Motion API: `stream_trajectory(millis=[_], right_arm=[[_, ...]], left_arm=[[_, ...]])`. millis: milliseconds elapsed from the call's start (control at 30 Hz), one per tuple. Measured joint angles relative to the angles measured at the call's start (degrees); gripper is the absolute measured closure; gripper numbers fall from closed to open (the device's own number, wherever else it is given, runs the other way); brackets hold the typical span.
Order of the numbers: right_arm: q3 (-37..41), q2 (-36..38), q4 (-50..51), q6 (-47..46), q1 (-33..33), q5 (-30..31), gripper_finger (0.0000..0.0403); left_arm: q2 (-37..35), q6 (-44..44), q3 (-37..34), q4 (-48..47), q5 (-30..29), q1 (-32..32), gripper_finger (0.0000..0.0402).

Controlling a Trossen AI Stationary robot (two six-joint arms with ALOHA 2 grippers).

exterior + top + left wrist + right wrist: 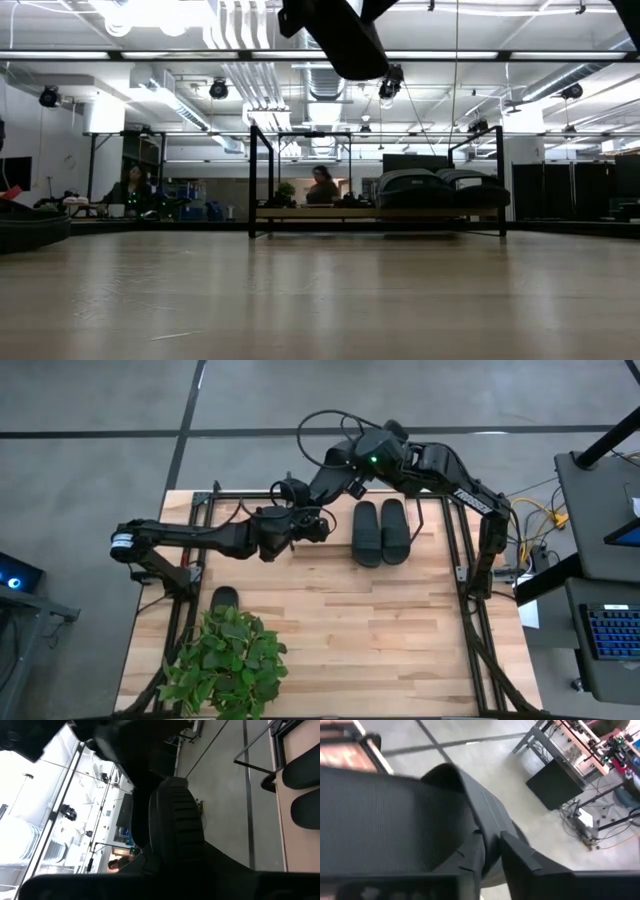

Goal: Pick and place slides into the shelf
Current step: Put the black slipper on the shelf

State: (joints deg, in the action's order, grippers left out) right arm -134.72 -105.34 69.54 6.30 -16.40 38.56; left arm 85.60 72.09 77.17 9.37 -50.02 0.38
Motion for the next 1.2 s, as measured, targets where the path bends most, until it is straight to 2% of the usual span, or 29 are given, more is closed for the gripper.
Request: stream_trajectory(millis=[100, 467, 733, 900, 1067, 1200], right_arm=[[0.04, 0.0, 0.74, 1.29, 0.0, 0.07, 0.0386], [0.07, 0.66, -1.88, 5.77, -0.02, 0.69, 0.0394], [0.18, 1.21, -2.83, 9.75, 0.61, 1.62, 0.0394], [0.11, 1.34, -3.71, 10.12, 0.79, 1.16, 0.0395], [0.13, 1.46, -3.81, 11.36, 0.81, 0.82, 0.0395], [0.23, 1.51, -3.9, 11.78, 0.81, -0.56, 0.0395]], left_arm=[[0.02, 0.31, 0.0, 0.72, -0.02, -0.17, 0.0359], [0.0, -1.06, 0.0, 2.35, -0.17, -0.23, 0.0356], [-0.88, -6.57, 0.02, 4.11, -0.19, -0.45, 0.0235], [-3.38, -10.64, -1.44, 2.47, -0.22, -0.37, 0.0202], [-8.36, -21.43, -1.79, -7.36, 1.34, -0.52, 0.0198], [-14.84, -35.07, -1.84, -15.29, 11.31, -0.48, 0.0197]])
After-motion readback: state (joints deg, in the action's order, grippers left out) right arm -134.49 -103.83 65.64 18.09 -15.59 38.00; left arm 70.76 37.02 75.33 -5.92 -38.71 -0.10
